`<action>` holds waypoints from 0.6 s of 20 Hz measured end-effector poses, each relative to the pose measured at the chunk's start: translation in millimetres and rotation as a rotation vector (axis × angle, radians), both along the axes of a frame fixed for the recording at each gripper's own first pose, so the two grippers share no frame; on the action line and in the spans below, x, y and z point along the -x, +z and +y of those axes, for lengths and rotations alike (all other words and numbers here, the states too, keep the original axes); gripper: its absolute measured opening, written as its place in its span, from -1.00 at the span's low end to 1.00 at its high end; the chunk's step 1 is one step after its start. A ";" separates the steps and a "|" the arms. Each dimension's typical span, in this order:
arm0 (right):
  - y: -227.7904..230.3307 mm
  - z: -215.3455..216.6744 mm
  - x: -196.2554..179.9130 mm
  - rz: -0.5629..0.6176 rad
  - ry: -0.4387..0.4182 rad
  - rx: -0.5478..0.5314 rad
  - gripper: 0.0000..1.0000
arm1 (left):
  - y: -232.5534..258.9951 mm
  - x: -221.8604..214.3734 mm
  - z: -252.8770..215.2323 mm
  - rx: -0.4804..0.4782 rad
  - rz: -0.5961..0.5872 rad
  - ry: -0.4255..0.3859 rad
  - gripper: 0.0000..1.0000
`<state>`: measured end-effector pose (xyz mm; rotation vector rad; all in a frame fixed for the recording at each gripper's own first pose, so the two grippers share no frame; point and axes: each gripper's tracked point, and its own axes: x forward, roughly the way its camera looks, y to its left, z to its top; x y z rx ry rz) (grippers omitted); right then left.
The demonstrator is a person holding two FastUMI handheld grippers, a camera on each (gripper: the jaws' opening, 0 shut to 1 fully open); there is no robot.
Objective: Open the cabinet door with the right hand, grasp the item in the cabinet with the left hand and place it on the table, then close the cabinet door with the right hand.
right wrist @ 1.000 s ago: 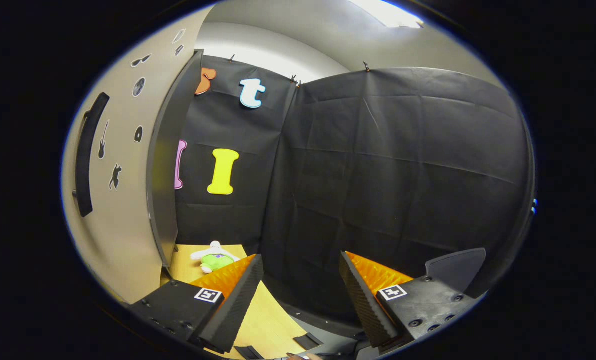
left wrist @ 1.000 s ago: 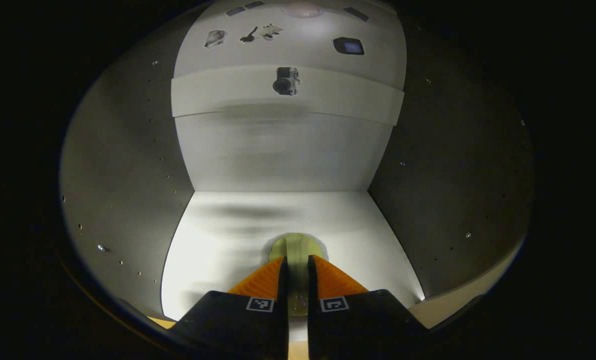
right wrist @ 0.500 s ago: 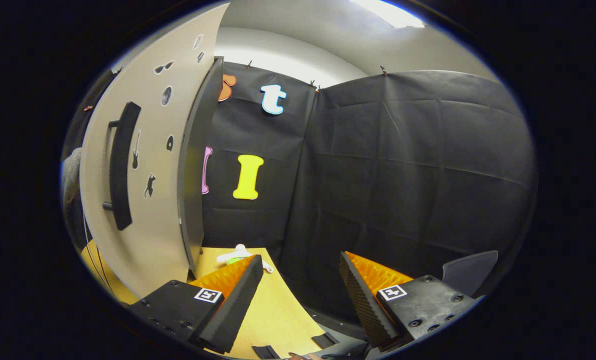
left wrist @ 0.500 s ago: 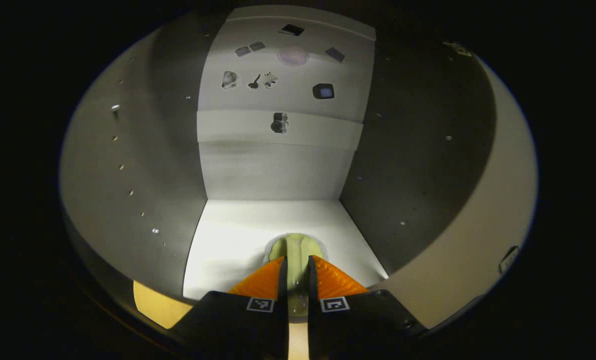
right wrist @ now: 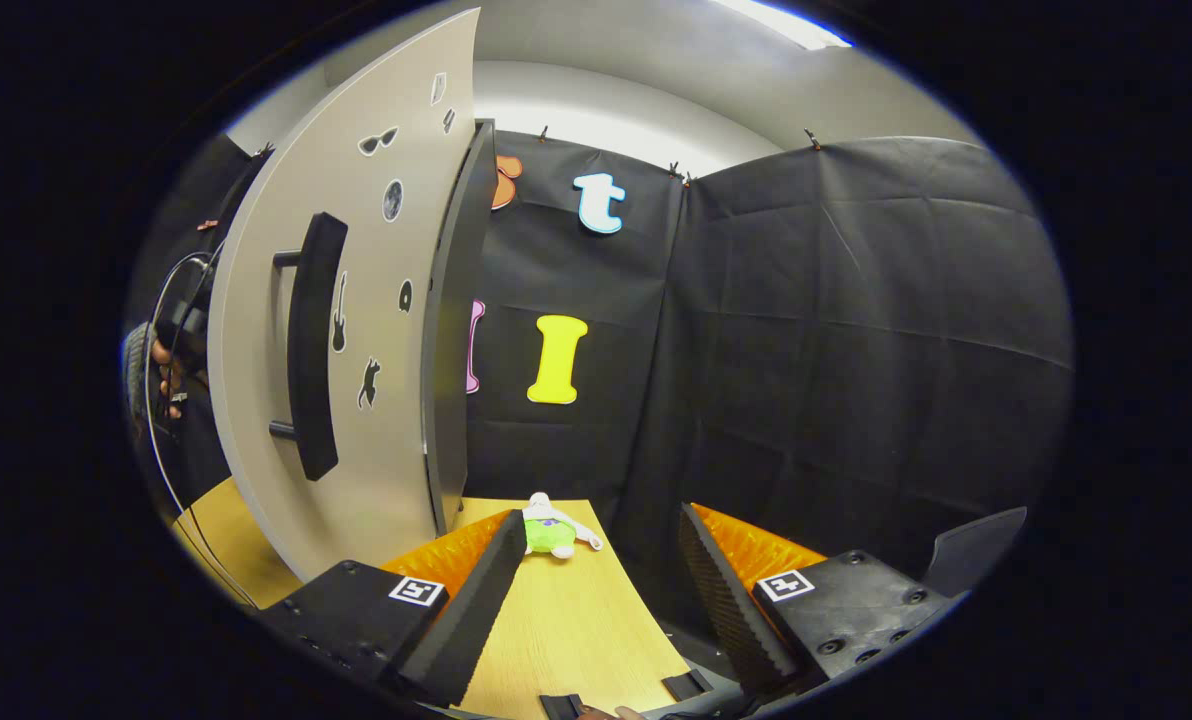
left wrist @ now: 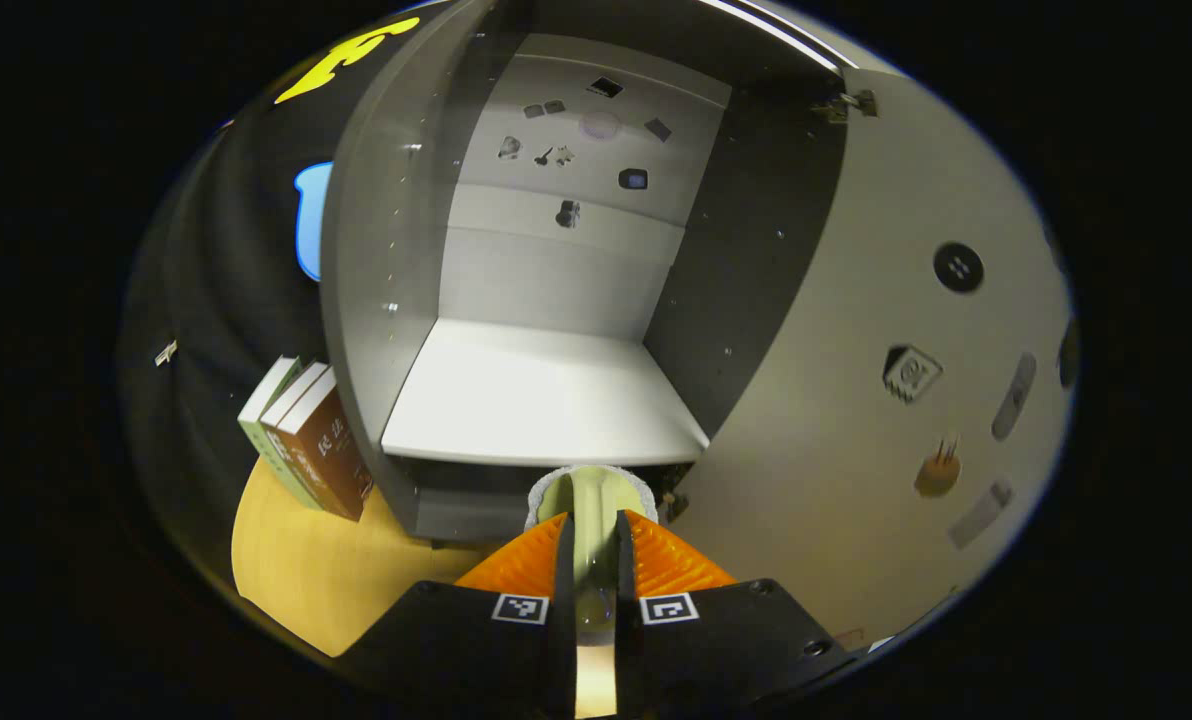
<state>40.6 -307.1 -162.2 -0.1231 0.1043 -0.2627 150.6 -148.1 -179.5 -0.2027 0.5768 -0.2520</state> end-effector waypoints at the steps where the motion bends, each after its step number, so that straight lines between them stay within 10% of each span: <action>1: -1.0 2.5 -3.5 0.002 0.012 -0.003 0.95 | -15.7 11.4 -1.5 0.008 0.030 0.003 -0.62; 12: -15.2 13.9 -8.4 0.070 0.075 -0.023 0.95 | -192.0 96.2 -37.9 0.105 0.332 0.020 -0.63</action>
